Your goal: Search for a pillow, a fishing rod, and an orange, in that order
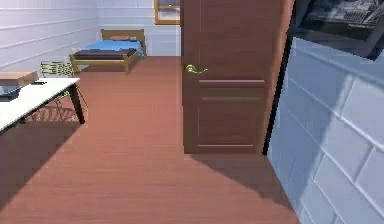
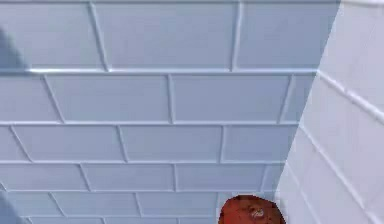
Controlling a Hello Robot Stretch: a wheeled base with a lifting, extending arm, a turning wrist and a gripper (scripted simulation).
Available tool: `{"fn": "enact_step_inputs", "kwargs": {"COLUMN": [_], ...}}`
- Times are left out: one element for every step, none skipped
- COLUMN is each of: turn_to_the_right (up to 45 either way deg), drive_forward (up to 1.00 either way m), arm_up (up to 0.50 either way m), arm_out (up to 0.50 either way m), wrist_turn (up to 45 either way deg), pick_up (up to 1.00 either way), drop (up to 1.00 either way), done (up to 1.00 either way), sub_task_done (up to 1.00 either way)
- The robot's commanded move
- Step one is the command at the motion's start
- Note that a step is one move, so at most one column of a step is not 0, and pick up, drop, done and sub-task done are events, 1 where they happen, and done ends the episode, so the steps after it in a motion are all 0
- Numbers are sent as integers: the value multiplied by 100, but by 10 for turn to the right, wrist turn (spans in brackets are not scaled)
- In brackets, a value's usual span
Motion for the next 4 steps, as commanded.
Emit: {"fn": "enact_step_inputs", "kwargs": {"turn_to_the_right": [-270,0,-30,0], "drive_forward": [0,100,0,50], "arm_up": [0,0,0,0], "arm_out": [0,0,0,0], "wrist_turn": [0,0,0,0], "pick_up": [0,0,0,0], "drop": [0,0,0,0], "done": [0,0,0,0], "sub_task_done": [0,0,0,0]}}
